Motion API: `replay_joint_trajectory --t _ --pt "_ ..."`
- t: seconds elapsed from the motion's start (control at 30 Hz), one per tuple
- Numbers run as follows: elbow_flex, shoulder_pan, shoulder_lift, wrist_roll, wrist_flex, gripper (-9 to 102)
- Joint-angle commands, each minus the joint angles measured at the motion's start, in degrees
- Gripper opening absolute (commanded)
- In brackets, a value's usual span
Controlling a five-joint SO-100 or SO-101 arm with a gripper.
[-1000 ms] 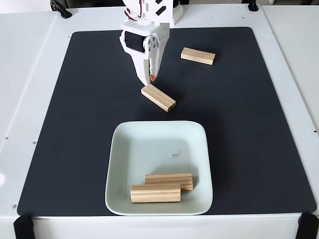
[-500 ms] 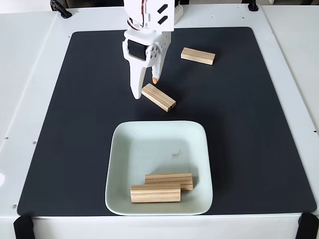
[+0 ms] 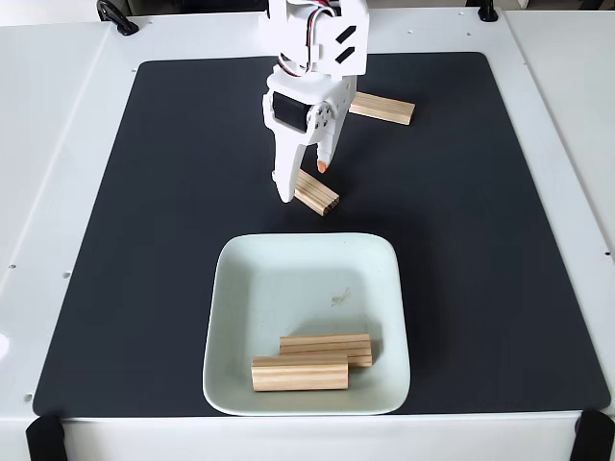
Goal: Pick up the wooden block and place them on the plate.
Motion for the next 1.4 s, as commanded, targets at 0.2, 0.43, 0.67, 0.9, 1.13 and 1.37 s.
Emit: replay_joint_trajectory --t 0.2,0.43,0.67,0.9,1.13,1.37 --pt "-2.5 0.4 -1.6 1.5 -0.4 28" --pt "-3.3 0.5 -3.1 1.5 -0.4 28" --pt "-6.2 0.5 -4.6 1.5 0.3 25" --pt "-5.4 0.5 -4.7 1.5 0.4 -2" --pt "-5.3 0.4 -4.4 1.5 0.4 1" --pt "-3.8 -0.4 0.6 0.6 0.3 1"
